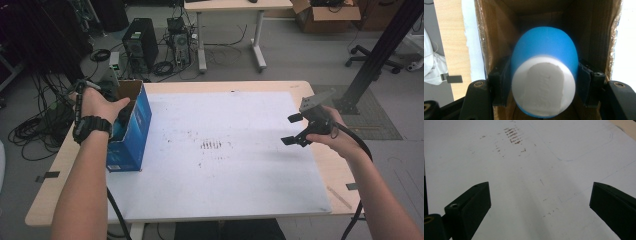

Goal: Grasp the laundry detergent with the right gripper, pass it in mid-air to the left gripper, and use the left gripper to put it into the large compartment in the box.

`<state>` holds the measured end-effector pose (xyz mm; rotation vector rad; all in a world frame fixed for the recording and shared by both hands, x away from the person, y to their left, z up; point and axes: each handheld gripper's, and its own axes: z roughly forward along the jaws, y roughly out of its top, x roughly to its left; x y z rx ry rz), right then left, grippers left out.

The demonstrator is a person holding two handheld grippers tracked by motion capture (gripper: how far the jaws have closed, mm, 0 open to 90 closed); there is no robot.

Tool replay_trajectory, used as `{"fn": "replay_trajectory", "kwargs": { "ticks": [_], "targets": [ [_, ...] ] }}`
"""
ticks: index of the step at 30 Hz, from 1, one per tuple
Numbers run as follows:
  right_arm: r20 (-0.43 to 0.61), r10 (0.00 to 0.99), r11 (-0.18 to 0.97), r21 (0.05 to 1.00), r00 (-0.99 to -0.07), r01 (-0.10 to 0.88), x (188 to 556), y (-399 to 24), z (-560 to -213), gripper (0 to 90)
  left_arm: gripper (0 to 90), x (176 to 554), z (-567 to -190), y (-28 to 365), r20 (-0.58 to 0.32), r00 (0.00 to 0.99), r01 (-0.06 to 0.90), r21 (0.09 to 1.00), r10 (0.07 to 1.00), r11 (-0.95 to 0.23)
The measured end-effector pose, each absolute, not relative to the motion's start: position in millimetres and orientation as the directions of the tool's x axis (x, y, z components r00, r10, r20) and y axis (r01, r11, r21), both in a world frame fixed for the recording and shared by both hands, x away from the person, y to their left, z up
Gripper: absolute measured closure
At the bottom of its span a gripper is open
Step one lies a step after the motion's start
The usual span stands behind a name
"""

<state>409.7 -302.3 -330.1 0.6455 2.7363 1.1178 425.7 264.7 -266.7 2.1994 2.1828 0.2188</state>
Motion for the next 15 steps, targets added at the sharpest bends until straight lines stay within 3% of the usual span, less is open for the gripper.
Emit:
{"fn": "replay_trajectory", "kwargs": {
  "ticks": [15],
  "targets": [
    [0.057,0.427,0.639,0.687,-0.902,0.346,408.3,-302.7,-331.0,3.6,35.1,425.8,-268.1,262.4,0.054,0.009,0.993,0.117,0.999,-0.015]
  ]
}}
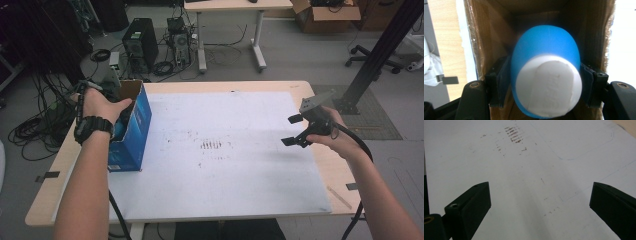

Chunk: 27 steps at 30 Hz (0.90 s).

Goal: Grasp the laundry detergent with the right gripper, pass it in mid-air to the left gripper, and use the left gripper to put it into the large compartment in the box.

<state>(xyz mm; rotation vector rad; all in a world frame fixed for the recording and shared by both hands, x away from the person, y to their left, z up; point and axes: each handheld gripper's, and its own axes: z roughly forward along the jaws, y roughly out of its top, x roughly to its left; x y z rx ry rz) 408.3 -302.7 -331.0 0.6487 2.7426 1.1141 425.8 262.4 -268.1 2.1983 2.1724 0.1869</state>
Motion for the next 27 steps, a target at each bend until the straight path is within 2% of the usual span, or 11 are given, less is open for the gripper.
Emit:
{"fn": "replay_trajectory", "kwargs": {
  "ticks": [18,27],
  "targets": [
    [0.050,0.420,0.638,0.693,-0.906,0.334,405,-300,-324,3.6,29.9,413,-222,253,0.083,0.068,0.981,0.178,0.994,-0.082],
    [0.032,0.409,0.650,0.691,-0.912,0.316,402,-297,-320,3.6,24.3,405,-200,216,0.089,0.185,0.951,0.237,0.979,-0.201]
  ]
}}
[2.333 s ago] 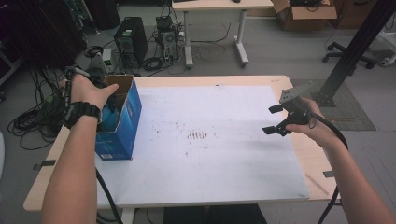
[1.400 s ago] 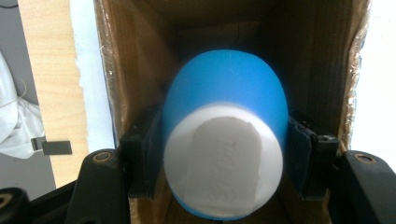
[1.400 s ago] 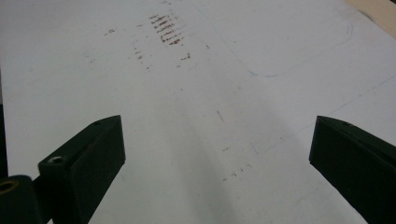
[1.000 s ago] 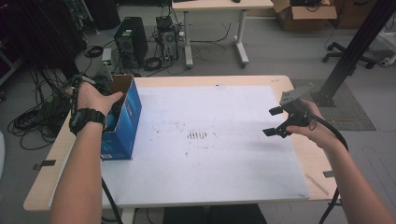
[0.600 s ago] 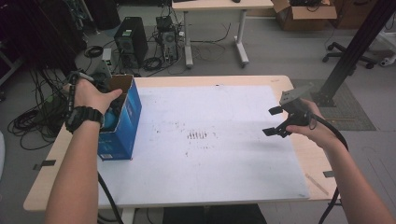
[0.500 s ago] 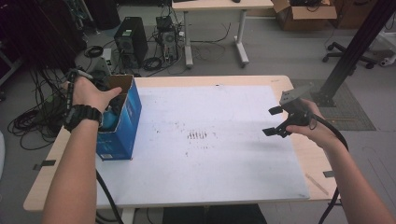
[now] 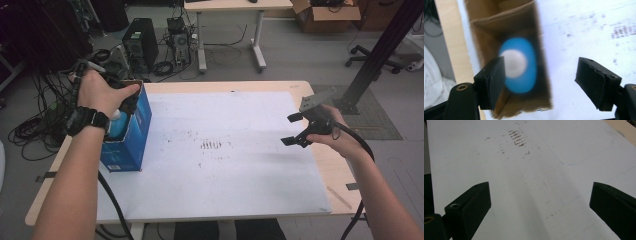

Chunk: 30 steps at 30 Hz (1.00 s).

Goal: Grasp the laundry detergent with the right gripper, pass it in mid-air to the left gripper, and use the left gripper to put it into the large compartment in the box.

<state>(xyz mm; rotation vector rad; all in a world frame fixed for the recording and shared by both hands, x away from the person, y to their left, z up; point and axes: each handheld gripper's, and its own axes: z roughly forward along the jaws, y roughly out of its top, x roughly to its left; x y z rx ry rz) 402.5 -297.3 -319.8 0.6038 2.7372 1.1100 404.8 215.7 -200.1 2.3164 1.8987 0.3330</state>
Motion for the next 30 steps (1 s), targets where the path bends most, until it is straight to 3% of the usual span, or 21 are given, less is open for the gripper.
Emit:
{"fn": "replay_trajectory", "kwargs": {
  "ticks": [15,30],
  "targets": [
    [0.021,0.400,0.667,0.679,-0.916,0.307,399,-295,-317,3.9,16.5,407,-209,148,0.068,0.376,0.886,0.264,0.924,-0.380],
    [0.023,0.395,0.668,0.679,-0.918,0.304,396,-295,-317,3.7,5.7,406,-233,104,0.032,0.482,0.843,0.257,0.876,-0.473]
  ]
}}
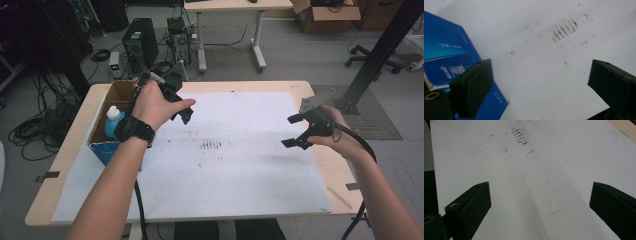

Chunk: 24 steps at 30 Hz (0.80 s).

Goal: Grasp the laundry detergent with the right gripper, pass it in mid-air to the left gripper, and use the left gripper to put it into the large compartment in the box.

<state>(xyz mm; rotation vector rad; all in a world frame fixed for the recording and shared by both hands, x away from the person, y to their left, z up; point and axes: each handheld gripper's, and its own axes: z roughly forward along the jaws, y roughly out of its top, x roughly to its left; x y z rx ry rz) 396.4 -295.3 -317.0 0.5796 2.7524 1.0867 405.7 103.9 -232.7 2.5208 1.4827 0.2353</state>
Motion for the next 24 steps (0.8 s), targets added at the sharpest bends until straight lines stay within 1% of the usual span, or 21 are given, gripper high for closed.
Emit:
{"fn": "replay_trajectory", "kwargs": {
  "ticks": [2,5,10,16,24],
  "targets": [
    [0.024,0.392,0.670,0.678,-0.920,0.303,396,-295,-317,3.7,5.0,405,-236,99,0.032,0.499,0.834,0.254,0.866,-0.490],
    [0.027,0.387,0.670,0.678,-0.922,0.301,396,-294,-317,3.7,4.8,404,-240,91,0.005,0.529,0.820,0.256,0.849,-0.513],
    [0.027,0.389,0.672,0.676,-0.921,0.303,396,-294,-317,3.6,4.6,403,-248,80,0.000,0.563,0.801,0.247,0.826,-0.546],
    [0.028,0.388,0.673,0.674,-0.921,0.304,395,-293,-318,3.6,4.6,404,-255,73,-0.023,0.579,0.793,0.246,0.815,-0.557],
    [0.023,0.391,0.673,0.675,-0.920,0.302,394,-295,-317,3.6,4.6,403,-256,71,-0.022,0.582,0.792,0.240,0.813,-0.561]
  ]
}}
